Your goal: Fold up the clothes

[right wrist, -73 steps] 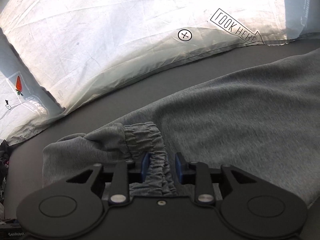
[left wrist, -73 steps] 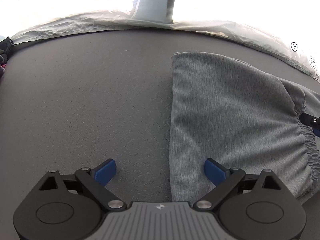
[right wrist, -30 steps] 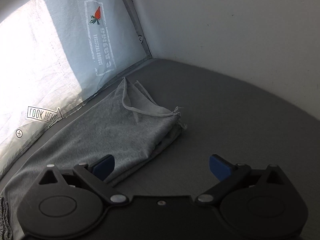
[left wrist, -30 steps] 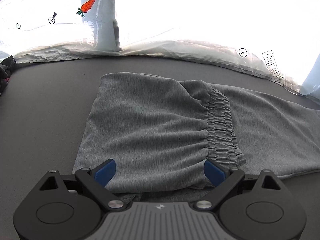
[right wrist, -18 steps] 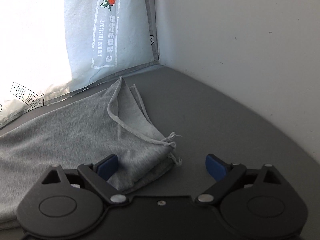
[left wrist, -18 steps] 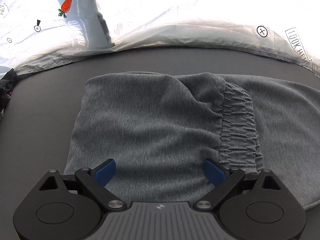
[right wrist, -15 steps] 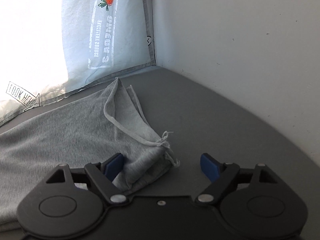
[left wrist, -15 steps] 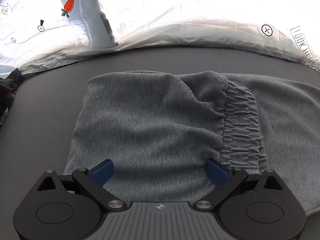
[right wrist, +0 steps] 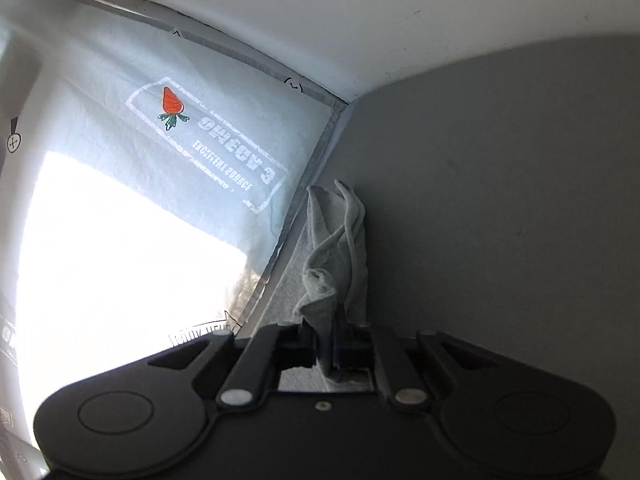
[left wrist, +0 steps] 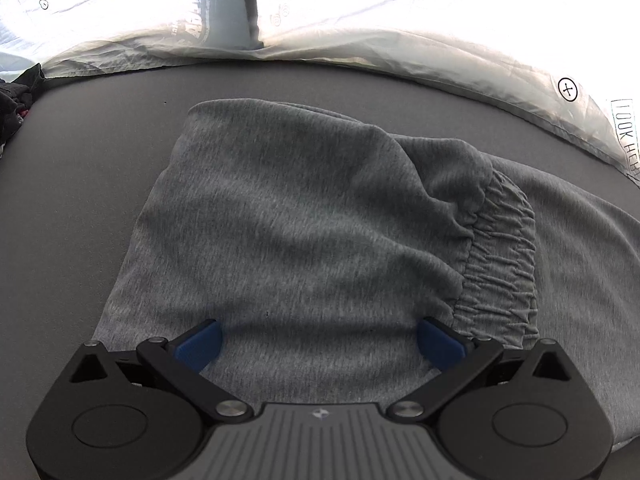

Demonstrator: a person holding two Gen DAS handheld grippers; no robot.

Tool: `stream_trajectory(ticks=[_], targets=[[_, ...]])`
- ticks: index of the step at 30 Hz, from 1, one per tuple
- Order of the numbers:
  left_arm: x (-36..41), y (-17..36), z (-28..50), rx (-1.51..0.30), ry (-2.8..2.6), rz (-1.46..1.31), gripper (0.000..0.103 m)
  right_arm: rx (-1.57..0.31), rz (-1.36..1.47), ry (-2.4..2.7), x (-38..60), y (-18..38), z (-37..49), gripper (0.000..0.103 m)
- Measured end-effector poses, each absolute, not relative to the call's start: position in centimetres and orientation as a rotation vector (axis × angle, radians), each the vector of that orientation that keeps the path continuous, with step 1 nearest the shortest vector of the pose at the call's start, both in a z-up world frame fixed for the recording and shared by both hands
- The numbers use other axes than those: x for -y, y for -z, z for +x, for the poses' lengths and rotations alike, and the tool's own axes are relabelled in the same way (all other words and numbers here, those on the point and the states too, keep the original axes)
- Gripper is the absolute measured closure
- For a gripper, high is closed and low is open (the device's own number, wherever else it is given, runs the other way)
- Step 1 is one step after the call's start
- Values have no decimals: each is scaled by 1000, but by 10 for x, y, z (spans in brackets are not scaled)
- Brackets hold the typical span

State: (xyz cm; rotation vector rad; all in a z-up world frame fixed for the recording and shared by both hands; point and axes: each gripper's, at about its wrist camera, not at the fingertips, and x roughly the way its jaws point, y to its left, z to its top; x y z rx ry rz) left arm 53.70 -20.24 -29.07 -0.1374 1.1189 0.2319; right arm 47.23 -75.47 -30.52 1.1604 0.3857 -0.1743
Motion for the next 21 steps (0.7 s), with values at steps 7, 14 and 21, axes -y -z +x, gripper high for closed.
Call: stream_trajectory(ticks=[7, 14, 21], targets=[[204, 290, 534, -1102, -221, -131, 0, -350, 1409, -105, 711, 313, 503, 96], [203, 289, 535, -1092, -199, -123, 0, -545, 1414, -337, 623, 316, 529, 96], [205, 289, 536, -1076, -178, -112, 0, -827, 1266, -449, 536, 327, 529, 96]])
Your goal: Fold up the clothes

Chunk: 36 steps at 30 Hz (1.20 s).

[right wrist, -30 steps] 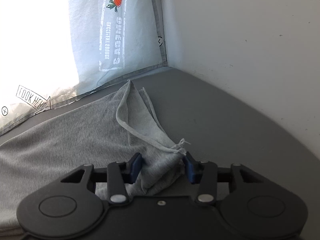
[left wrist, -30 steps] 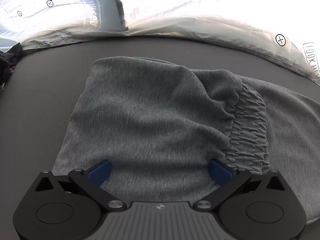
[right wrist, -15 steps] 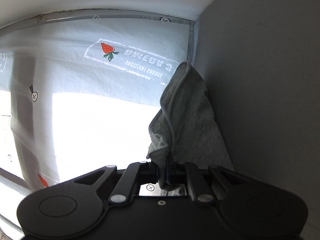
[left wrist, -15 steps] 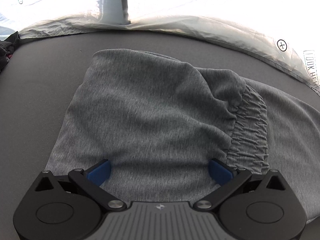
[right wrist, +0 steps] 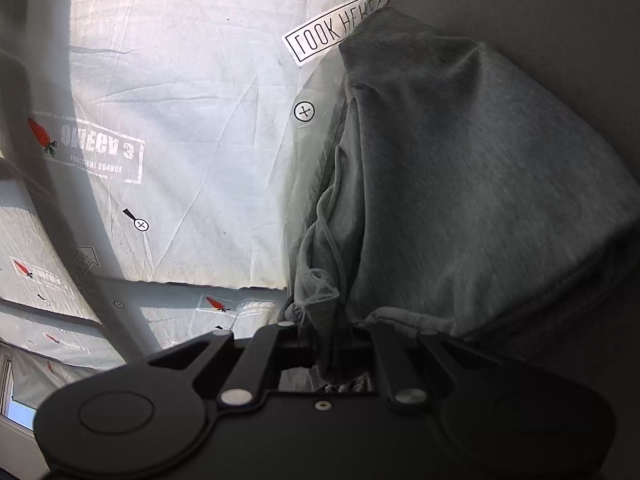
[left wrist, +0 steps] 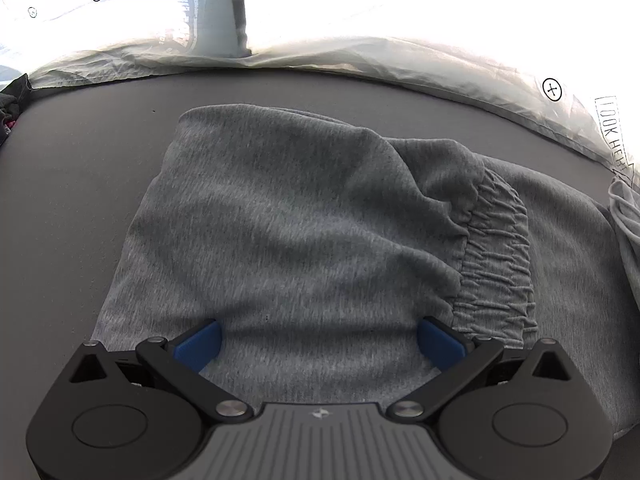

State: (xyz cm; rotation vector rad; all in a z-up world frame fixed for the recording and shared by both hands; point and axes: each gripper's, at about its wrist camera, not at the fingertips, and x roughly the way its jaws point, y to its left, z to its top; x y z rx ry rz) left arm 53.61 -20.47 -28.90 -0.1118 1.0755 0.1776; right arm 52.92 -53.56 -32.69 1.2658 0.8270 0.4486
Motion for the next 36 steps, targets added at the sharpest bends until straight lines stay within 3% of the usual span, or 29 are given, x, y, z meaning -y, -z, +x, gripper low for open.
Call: stream_trajectory(ticks=[7, 12, 18, 28, 31, 33, 36], targets=[[206, 289, 538, -1062, -168, -106, 0, -946, 1221, -395, 511, 339, 521, 94], [205, 289, 538, -1053, -162, -103, 0, -890, 1165, -417, 514, 311, 526, 67], [207, 292, 536, -1046, -164, -104, 0, -831, 890, -337, 496, 274, 551, 67], [205, 294, 540, -1080, -153, -106, 0, -854, 579, -134, 463, 280, 593, 66], [205, 295, 540, -1074, -149, -103, 0, -856, 449, -78, 447, 283, 602, 74], [205, 295, 540, -1072, -145, -101, 0, -852, 440, -86, 445, 284, 604, 95], [205, 298, 540, -1070, -140, -98, 0, -774, 591, -195, 459, 282, 597, 98]])
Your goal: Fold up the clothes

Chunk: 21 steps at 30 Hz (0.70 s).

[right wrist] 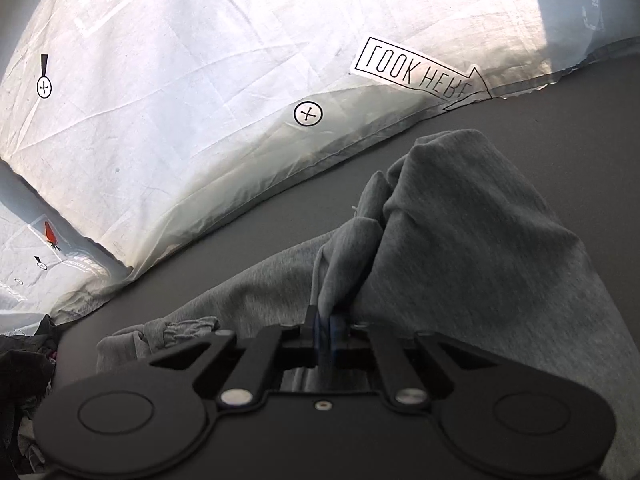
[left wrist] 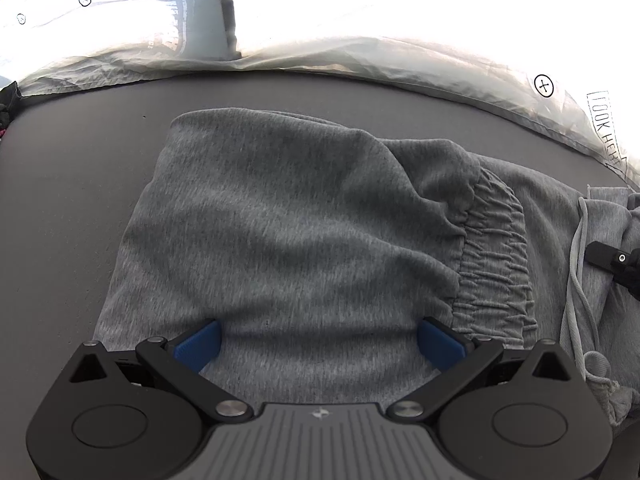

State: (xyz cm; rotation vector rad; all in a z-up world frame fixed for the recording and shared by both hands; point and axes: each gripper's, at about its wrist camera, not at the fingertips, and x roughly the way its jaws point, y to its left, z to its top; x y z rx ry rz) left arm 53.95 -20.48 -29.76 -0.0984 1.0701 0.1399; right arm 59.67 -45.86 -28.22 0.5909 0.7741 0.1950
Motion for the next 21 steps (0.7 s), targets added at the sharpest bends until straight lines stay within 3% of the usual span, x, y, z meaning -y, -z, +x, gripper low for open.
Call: stream_trajectory(ticks=[2, 5, 7, 8, 16, 17, 19, 20, 21], targets=[[205, 299, 539, -1066, -138, -97, 0, -687, 772, -391, 473, 282, 588, 98], [206, 301, 538, -1061, -138, -96, 0, -698, 884, -520, 481, 292, 589, 98], [206, 301, 537, -1060, -137, -95, 0, -757, 803, -464, 476, 296, 591, 82], [206, 301, 537, -1060, -136, -95, 0, -796, 719, -401, 470, 297, 593, 68], [207, 303, 535, -1048, -135, -94, 0, -749, 584, -247, 483, 277, 560, 60], [207, 304, 535, -1047, -136, -95, 0, -741, 545, -230, 485, 273, 555, 61], [207, 304, 535, -1045, -139, -95, 0, -749, 487, -270, 483, 272, 549, 74], [207, 304, 536, -1045, -140, -95, 0, -767, 466, -306, 480, 274, 548, 86], [207, 305, 536, -1046, -142, -96, 0, -787, 454, -331, 475, 276, 546, 89]])
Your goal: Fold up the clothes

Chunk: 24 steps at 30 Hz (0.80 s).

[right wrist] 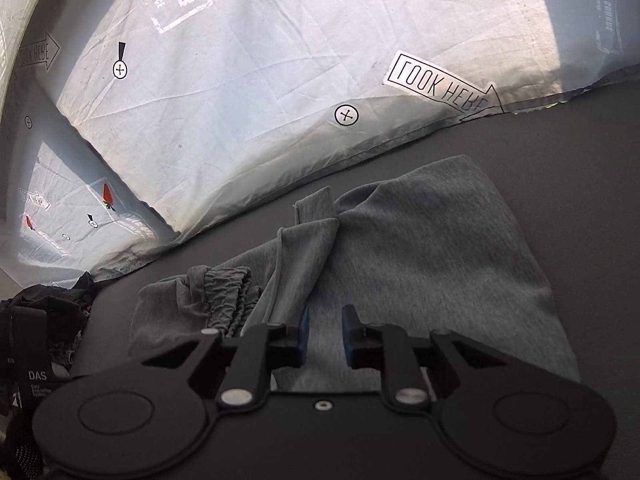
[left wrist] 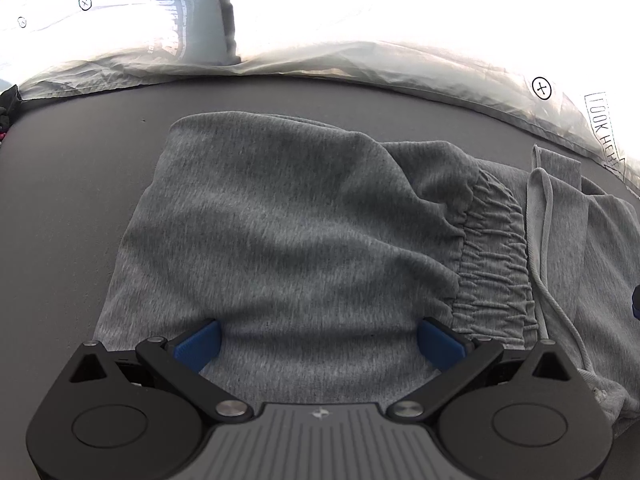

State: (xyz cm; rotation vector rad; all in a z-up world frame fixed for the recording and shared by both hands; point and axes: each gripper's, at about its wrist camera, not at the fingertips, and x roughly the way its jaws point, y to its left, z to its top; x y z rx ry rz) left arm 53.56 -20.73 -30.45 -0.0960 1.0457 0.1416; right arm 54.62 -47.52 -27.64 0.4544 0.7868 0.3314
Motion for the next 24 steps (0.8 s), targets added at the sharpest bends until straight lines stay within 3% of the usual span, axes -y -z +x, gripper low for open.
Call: stream_trajectory(ticks=[7, 14, 24], targets=[[203, 301, 534, -1084, -137, -112, 0, -933, 555, -448, 433, 304, 538, 95], [192, 295, 524, -1110, -169, -60, 0, -886, 784, -534, 448, 292, 525, 94], [182, 302, 550, -1153, -206, -45, 0, -866, 864, -229, 465, 319, 599, 93]])
